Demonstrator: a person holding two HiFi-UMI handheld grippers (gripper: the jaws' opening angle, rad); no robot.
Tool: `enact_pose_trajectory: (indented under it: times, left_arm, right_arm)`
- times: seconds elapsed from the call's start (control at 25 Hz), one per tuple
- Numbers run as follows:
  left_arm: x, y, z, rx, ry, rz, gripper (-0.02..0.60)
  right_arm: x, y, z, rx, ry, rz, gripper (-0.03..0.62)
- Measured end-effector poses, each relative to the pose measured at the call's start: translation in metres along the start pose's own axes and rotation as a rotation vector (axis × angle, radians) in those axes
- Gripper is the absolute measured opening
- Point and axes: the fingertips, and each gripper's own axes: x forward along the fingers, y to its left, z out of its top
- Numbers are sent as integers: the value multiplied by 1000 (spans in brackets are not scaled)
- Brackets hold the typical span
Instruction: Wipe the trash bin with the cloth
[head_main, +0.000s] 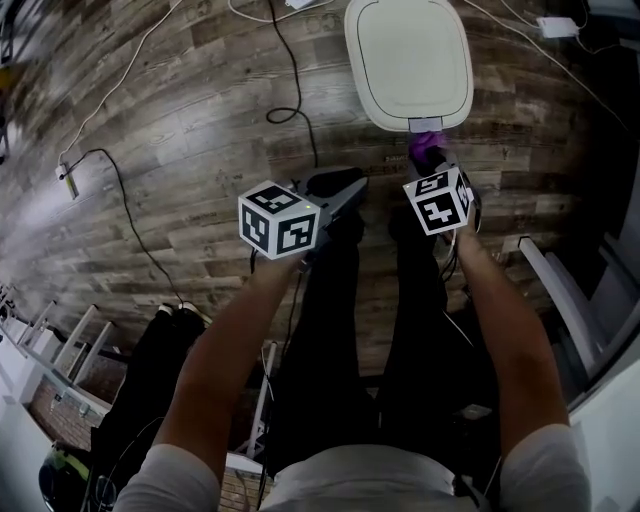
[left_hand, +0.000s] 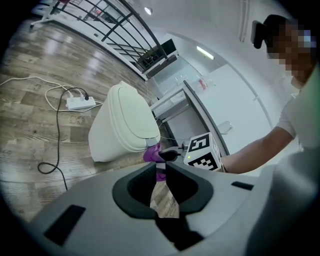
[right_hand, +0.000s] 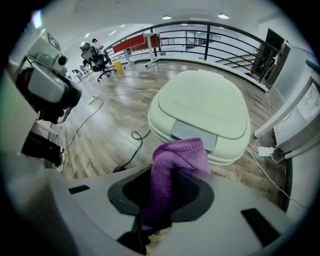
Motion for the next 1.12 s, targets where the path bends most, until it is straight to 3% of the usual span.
enact_pose_trajectory:
  times: [0.32,0.68,0.92,1.12]
  left_arm:
    - [-22,11,-2,-26,-48,-2,60]
    - [-75,51,-2,-88,-150,62,60]
    - [-96,59,13,-103,-234,66,60]
    - [-109,66,24,-119,-294,88,60]
  right_arm:
    - [12,54,32,-41,0,67,101]
    - [15,123,97,-332,-13,198,101]
    - [0,105,138,-566,48,162,101]
    - [-8,71,182,-677,92,117,101]
